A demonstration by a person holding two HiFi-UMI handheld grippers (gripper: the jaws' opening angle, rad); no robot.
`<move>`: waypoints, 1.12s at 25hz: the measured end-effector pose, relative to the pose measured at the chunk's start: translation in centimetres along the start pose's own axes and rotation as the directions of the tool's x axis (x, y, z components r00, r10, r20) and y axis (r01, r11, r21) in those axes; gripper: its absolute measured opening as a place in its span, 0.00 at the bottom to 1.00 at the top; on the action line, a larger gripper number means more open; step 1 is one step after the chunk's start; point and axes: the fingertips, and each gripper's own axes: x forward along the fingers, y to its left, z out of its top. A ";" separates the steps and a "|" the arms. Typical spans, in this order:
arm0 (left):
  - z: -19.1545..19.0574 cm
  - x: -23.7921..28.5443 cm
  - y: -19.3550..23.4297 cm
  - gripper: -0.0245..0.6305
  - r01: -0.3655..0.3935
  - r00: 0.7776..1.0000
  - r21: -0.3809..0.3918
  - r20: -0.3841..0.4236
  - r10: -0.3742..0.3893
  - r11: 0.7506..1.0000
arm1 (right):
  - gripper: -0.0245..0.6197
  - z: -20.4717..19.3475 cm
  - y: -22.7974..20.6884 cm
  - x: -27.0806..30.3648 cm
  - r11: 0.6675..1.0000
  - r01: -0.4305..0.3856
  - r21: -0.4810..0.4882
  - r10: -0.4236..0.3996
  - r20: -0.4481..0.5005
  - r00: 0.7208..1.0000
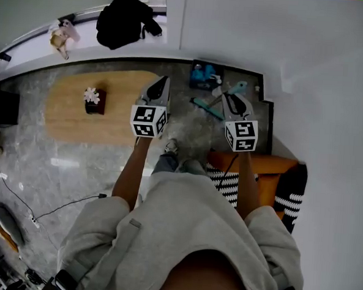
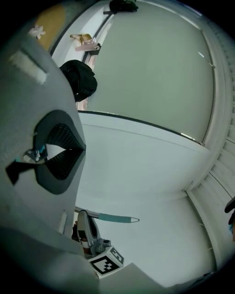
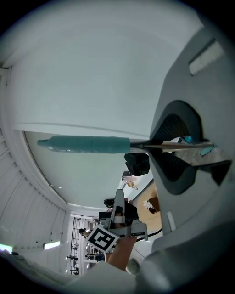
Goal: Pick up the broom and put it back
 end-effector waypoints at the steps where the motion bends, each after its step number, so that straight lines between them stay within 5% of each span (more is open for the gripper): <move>1: -0.1 -0.3 0.5 0.04 -0.024 1.000 0.000 -0.003 0.024 1.000 | 0.15 -0.1 0.1 0.5 1.000 -0.021 0.000 0.021 0.002 1.000; 7: -1.0 -2.4 2.2 0.04 -0.185 0.982 0.013 -0.023 0.186 0.983 | 0.15 -0.7 1.0 2.7 0.983 -0.183 -0.008 0.184 0.025 0.983; 16: -2.8 -7.5 2.3 0.04 -0.396 0.918 -0.026 -0.030 0.395 0.918 | 0.15 -2.5 3.9 4.8 0.912 -0.403 -0.081 0.404 -0.010 0.915; 24: -5.3 -14.7 3.7 0.04 -0.547 0.837 -0.076 -0.040 0.545 0.834 | 0.15 -5.6 8.3 6.0 0.841 -0.521 -0.147 0.513 -0.090 0.854; 28: -6.5 -17.7 5.0 0.04 -0.578 0.816 -0.114 -0.041 0.577 0.808 | 0.15 -6.8 10.5 6.6 0.823 -0.545 -0.159 0.528 -0.136 0.838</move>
